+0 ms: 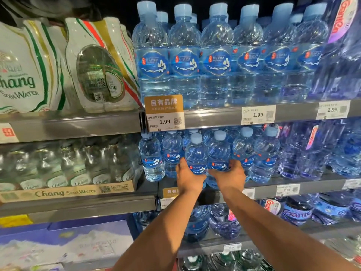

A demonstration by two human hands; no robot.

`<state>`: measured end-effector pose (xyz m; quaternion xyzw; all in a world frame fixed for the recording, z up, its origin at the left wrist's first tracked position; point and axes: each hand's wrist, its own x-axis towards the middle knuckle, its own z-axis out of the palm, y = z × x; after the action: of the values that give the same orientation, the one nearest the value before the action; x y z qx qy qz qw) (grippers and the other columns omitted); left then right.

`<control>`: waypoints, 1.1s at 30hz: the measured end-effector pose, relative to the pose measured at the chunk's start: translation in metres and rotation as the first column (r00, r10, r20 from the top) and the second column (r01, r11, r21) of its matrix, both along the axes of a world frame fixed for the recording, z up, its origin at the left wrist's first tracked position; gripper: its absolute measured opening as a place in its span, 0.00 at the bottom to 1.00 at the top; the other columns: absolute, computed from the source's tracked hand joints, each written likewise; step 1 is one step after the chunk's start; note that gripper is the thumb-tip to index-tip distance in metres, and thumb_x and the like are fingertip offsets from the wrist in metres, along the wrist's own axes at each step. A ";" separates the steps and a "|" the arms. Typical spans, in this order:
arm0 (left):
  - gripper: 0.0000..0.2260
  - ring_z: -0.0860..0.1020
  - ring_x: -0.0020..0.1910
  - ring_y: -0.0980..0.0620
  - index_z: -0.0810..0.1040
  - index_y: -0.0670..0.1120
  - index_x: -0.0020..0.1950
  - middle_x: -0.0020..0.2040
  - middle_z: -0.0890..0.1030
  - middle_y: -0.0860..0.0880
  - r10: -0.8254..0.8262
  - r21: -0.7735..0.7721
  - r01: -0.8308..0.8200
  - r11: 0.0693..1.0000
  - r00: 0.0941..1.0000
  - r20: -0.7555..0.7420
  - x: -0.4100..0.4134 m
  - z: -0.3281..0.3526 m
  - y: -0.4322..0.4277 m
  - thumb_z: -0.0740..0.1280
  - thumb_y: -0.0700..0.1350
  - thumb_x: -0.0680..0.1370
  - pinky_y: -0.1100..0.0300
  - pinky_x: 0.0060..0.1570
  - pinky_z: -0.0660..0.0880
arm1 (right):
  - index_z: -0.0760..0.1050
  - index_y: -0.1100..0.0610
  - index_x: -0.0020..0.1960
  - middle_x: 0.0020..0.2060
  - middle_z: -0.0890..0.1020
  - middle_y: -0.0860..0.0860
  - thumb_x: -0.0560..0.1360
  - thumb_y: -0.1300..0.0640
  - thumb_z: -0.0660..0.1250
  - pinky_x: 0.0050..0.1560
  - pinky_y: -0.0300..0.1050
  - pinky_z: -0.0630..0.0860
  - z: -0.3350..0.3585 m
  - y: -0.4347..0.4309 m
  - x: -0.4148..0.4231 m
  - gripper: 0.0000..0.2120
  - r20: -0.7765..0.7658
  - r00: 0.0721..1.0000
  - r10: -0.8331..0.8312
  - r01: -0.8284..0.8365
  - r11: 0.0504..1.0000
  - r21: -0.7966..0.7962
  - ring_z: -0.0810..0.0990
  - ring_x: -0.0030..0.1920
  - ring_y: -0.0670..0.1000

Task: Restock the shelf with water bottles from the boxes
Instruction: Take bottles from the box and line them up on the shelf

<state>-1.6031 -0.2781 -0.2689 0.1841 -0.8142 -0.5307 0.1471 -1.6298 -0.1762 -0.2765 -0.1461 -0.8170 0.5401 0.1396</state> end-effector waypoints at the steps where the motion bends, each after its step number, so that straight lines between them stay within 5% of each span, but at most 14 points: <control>1: 0.30 0.74 0.62 0.44 0.68 0.45 0.66 0.64 0.72 0.46 -0.003 -0.007 0.003 1.000 1.000 0.000 0.000 0.000 -0.001 0.77 0.41 0.67 0.50 0.61 0.72 | 0.72 0.61 0.61 0.56 0.78 0.56 0.62 0.56 0.80 0.53 0.48 0.74 0.001 0.000 0.001 0.31 -0.001 1.000 -0.005 0.005 1.000 0.000 0.78 0.54 0.58; 9: 0.25 0.76 0.56 0.46 0.71 0.46 0.58 0.58 0.75 0.47 -0.001 -0.021 0.001 1.000 1.000 0.002 0.000 -0.001 -0.007 0.78 0.41 0.65 0.54 0.55 0.73 | 0.73 0.58 0.64 0.55 0.80 0.53 0.65 0.55 0.79 0.54 0.48 0.75 0.002 0.006 0.000 0.31 0.062 0.997 -0.043 0.046 0.998 -0.045 0.80 0.54 0.56; 15: 0.27 0.73 0.60 0.45 0.69 0.46 0.64 0.62 0.70 0.46 -0.027 0.000 0.027 1.000 0.999 0.026 0.003 0.002 -0.005 0.76 0.42 0.67 0.55 0.59 0.70 | 0.72 0.59 0.58 0.47 0.77 0.52 0.64 0.56 0.79 0.49 0.46 0.74 0.004 0.008 0.001 0.27 0.077 0.995 -0.065 0.073 0.993 -0.098 0.77 0.46 0.54; 18: 0.29 0.66 0.69 0.47 0.62 0.48 0.75 0.71 0.63 0.47 -0.009 0.159 0.012 0.987 1.000 -0.014 0.008 0.014 -0.001 0.67 0.44 0.75 0.55 0.64 0.65 | 0.71 0.59 0.49 0.47 0.77 0.57 0.69 0.57 0.73 0.51 0.51 0.74 -0.003 0.003 0.010 0.14 -0.028 0.990 -0.140 0.130 0.966 -0.225 0.77 0.46 0.58; 21: 0.21 0.66 0.70 0.50 0.65 0.51 0.75 0.73 0.65 0.50 0.096 0.384 -0.036 0.922 0.986 -0.139 0.013 0.023 0.004 0.59 0.47 0.81 0.59 0.61 0.62 | 0.74 0.56 0.44 0.41 0.77 0.53 0.76 0.62 0.63 0.48 0.44 0.69 -0.002 -0.011 0.025 0.04 -0.177 0.983 -0.052 -0.009 0.944 -0.329 0.74 0.44 0.53; 26: 0.17 0.72 0.60 0.53 0.76 0.50 0.65 0.57 0.76 0.54 0.183 0.567 -0.065 0.821 0.971 -0.153 0.015 0.018 0.004 0.58 0.56 0.81 0.57 0.62 0.65 | 0.73 0.54 0.68 0.60 0.76 0.45 0.82 0.52 0.56 0.67 0.41 0.64 0.005 -0.031 0.031 0.17 -0.142 0.972 0.189 -0.236 0.834 -0.500 0.72 0.62 0.44; 31: 0.18 0.70 0.55 0.58 0.77 0.49 0.63 0.50 0.74 0.58 0.155 0.582 -0.034 0.812 0.975 -0.159 0.008 0.011 -0.004 0.58 0.57 0.81 0.60 0.56 0.63 | 0.68 0.52 0.72 0.71 0.69 0.46 0.83 0.49 0.52 0.74 0.49 0.60 0.007 -0.033 0.036 0.20 -0.115 0.949 0.293 -0.310 0.800 -0.514 0.66 0.71 0.47; 33: 0.12 0.71 0.50 0.59 0.77 0.52 0.52 0.43 0.73 0.62 0.158 0.559 -0.044 0.828 0.975 -0.158 0.008 0.013 -0.003 0.58 0.56 0.81 0.61 0.54 0.63 | 0.67 0.51 0.72 0.72 0.68 0.46 0.82 0.48 0.52 0.74 0.53 0.60 0.008 -0.032 0.038 0.21 -0.092 0.947 0.307 -0.310 0.805 -0.506 0.65 0.72 0.47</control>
<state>-1.5949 -0.2810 -0.2561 0.2082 -0.5969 -0.7497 0.1956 -1.5916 -0.2086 -0.2684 -0.0418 -0.6551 0.7543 0.0084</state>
